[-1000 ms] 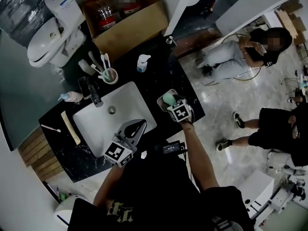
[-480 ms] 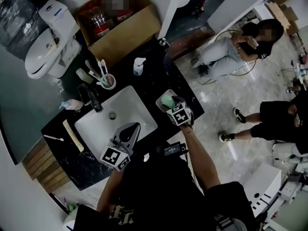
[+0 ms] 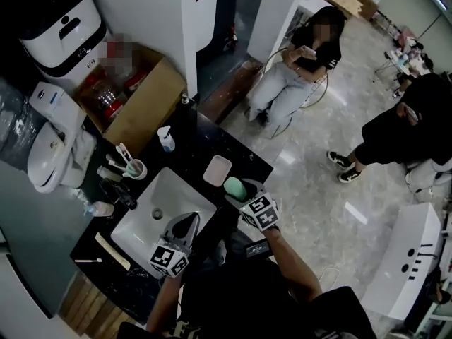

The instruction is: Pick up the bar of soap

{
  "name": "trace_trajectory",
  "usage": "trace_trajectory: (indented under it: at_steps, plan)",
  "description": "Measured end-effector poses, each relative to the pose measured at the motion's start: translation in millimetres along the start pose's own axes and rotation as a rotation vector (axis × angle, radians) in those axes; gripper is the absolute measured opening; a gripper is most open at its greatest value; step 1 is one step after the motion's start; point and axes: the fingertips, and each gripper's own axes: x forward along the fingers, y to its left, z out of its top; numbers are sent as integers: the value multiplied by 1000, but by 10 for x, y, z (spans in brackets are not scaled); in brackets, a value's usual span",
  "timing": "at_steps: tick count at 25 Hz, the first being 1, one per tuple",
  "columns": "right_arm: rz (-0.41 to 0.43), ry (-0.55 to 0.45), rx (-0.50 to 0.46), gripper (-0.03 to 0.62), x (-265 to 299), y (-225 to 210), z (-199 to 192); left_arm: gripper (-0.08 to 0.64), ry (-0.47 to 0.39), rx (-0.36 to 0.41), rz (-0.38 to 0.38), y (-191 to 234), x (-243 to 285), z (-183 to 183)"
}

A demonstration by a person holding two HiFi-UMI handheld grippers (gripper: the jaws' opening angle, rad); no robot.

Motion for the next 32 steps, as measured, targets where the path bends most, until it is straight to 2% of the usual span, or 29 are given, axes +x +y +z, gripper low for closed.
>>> trace_trajectory:
  at_steps: [5,9,20,24,32]
  plan:
    - [-21,-120,46,291,-621,-21,0,8,20,45,-31,-324,146,15]
    - [-23,-174,52,291,-1092,-148,-97,8,25,66,-39,-661,362,-15]
    - [-37,-256,54,291,-2171,-792,-541,8,-9,116,-21,-1613,1099,-19]
    - [-41,-270,50,291,-2431,-929,-664,8,-31,89,-2,-1840,1178,-77]
    - [-24,-301,25,291,-2751,-947,-724,8,-36,94,30,-2091,1167,-186]
